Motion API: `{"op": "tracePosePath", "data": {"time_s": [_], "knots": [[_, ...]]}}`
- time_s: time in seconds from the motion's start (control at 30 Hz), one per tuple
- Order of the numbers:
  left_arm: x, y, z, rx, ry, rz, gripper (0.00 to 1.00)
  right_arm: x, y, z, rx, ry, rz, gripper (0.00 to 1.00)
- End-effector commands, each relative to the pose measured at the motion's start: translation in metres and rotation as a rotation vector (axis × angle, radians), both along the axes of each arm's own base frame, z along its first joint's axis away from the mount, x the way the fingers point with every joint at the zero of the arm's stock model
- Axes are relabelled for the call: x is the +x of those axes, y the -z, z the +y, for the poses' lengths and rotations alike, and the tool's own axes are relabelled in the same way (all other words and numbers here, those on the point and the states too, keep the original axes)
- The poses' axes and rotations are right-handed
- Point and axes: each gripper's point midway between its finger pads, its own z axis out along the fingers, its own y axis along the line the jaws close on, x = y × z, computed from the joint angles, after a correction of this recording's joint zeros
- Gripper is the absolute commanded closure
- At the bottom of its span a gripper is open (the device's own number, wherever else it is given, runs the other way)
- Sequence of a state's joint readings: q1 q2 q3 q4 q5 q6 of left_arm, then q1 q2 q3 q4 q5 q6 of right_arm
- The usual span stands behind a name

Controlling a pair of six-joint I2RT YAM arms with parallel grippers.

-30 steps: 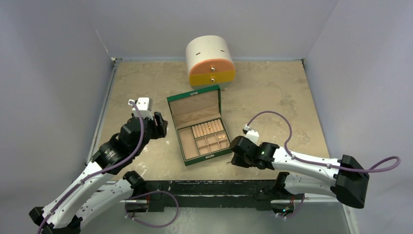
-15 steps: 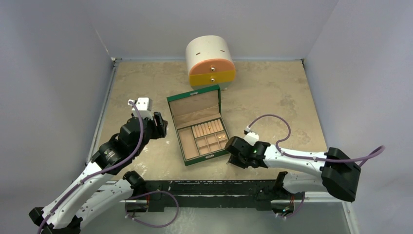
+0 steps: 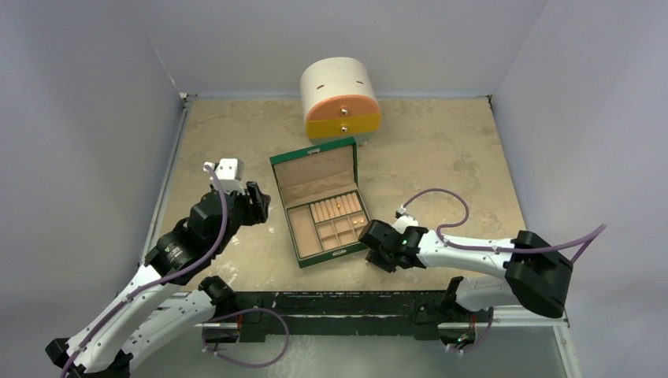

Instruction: Organize the mixed jewelry

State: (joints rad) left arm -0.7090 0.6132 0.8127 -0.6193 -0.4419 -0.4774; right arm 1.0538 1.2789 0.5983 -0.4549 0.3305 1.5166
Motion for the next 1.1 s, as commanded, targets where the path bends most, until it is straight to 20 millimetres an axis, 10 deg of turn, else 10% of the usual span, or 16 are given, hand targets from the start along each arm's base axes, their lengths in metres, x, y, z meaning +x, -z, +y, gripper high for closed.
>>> {"op": "tracePosePath", "data": {"time_s": [0.0, 1.07], "knots": [[0.002, -0.016, -0.003, -0.030, 0.011, -0.044, 0.46, 0.007, -0.004, 0.003, -0.008, 0.066, -0.012, 0.66], [0.003, -0.015, -0.001, -0.024, -0.001, -0.043, 0.46, 0.010, -0.030, -0.016, -0.041, 0.125, -0.050, 1.00]]}}
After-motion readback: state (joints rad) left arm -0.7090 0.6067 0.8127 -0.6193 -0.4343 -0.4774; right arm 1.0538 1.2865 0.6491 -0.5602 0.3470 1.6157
